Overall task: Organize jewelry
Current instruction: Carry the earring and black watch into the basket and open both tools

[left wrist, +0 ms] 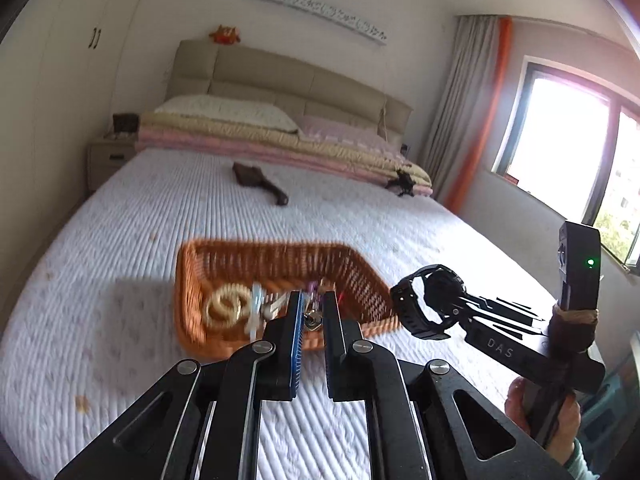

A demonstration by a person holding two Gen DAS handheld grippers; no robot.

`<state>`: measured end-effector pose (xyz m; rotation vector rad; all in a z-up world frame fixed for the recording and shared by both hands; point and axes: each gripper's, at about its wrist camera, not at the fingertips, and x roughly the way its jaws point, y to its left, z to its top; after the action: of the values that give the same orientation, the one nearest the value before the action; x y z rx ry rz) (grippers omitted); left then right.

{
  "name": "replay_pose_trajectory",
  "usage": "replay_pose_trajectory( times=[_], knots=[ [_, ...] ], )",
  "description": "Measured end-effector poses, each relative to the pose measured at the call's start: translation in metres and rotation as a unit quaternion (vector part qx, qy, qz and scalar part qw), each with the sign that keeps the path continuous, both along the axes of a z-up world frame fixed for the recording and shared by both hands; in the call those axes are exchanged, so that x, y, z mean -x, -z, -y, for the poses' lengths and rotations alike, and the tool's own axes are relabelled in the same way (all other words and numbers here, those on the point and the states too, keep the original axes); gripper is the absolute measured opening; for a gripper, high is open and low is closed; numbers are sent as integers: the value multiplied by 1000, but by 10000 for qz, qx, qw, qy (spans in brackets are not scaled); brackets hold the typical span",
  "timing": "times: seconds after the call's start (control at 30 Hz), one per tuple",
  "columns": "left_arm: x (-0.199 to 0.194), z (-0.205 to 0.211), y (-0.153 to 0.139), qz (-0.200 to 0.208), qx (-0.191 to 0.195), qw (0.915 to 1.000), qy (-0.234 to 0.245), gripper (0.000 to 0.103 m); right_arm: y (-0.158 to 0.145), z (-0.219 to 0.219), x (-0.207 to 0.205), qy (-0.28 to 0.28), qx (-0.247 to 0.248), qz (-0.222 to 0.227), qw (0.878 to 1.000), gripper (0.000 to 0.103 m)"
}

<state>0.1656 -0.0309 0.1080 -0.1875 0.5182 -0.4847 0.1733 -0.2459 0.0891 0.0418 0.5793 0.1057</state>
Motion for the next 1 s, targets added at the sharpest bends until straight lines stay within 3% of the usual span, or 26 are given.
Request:
replay_pose_trajectory(
  times=[0.1,0.2,0.47,0.77,0.97,1.0],
  knots=[
    [-27,5,-20,146,27,9999,-2,9,-14,-1,-35,35,-46,-40,10000,21],
    [-62,11,-22,87,46,9999,-133,9,-11,-1,-78,124,-110,-287,9995,21],
    [-139,30,36,-689,-313,9959,-490,9,43,1,-169,222,-437,-1349,9896,21],
    [-167,35,88,-1505,-422,9865,-488,9,84,-4,-186,378,-304,-1868,9812,22],
    [-167,37,93,-1512,-399,9869,-393,11,86,-6,-183,389,-254,-1857,9815,26],
    [-166,37,93,-1521,-375,9870,-370,17,83,-5,-181,349,-294,-1805,9825,27]
  ],
)
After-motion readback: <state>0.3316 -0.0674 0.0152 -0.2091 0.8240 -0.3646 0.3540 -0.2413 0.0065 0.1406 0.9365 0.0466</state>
